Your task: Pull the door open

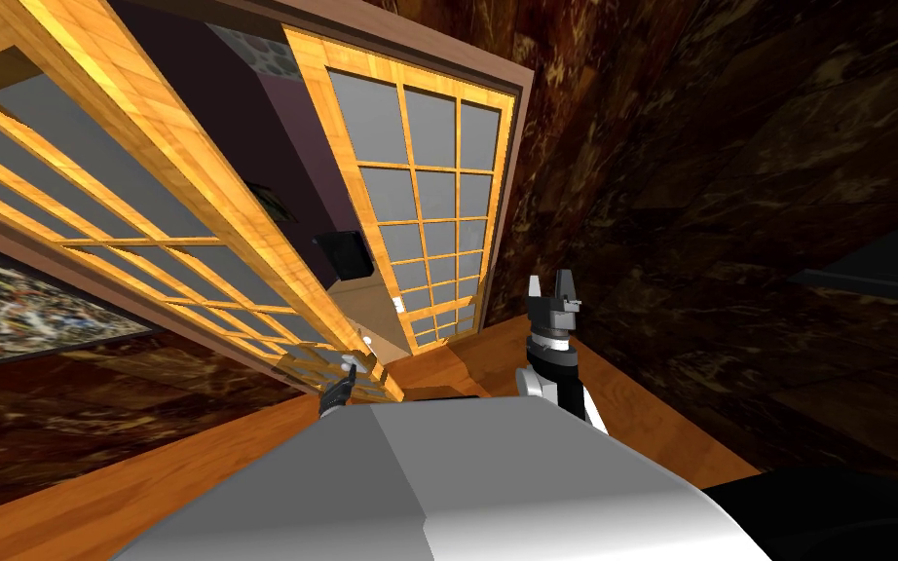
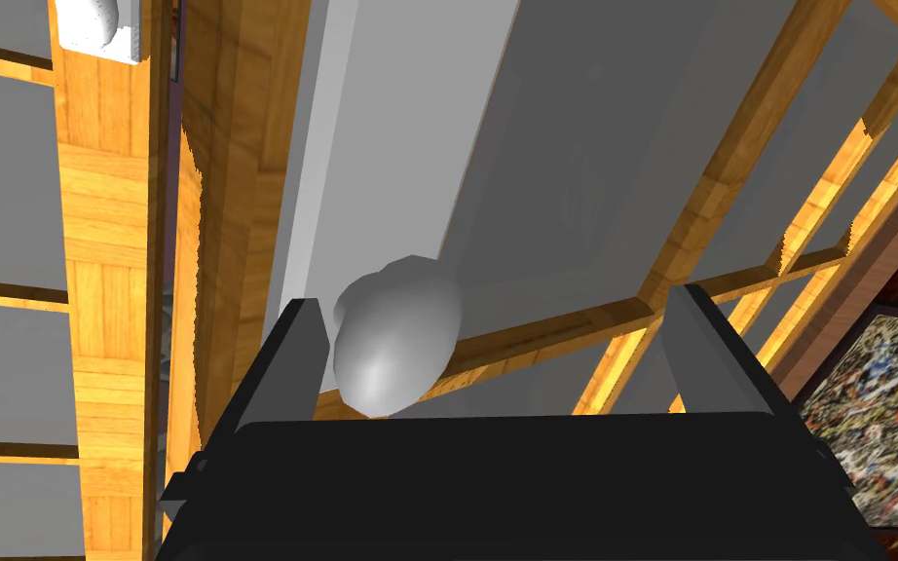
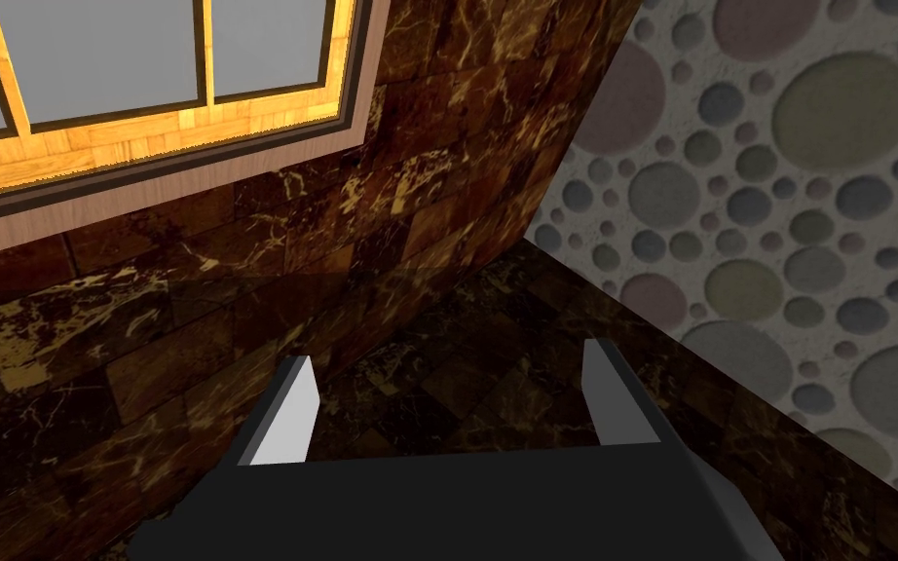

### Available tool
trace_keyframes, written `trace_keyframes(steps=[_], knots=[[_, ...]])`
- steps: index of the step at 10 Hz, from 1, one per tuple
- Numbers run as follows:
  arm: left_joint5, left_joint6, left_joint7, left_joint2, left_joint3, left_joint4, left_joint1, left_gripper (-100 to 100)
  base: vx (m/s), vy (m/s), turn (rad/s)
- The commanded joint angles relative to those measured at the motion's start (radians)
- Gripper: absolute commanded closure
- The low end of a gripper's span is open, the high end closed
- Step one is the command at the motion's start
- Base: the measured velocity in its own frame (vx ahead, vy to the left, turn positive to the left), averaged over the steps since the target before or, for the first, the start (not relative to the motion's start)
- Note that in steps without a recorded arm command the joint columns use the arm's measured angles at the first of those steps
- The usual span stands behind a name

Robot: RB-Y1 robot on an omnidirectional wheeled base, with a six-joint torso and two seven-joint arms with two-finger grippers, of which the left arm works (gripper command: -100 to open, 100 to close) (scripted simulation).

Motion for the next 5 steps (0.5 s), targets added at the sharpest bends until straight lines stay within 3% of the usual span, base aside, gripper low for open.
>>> trace_keyframes(steps=[1,2,5], knots=[[0.013,0.003,-0.001,0.035,0.026,0.033,-0.008,100,0.000,0.000,0.000],[0.002,-0.007,0.037,0.009,0.002,0.018,-0.008,100,-0.023,-0.019,-0.106],[0.004,-0.007,0.092,0.011,0.003,0.018,-0.010,100,-0.030,0.016,-0.061]])
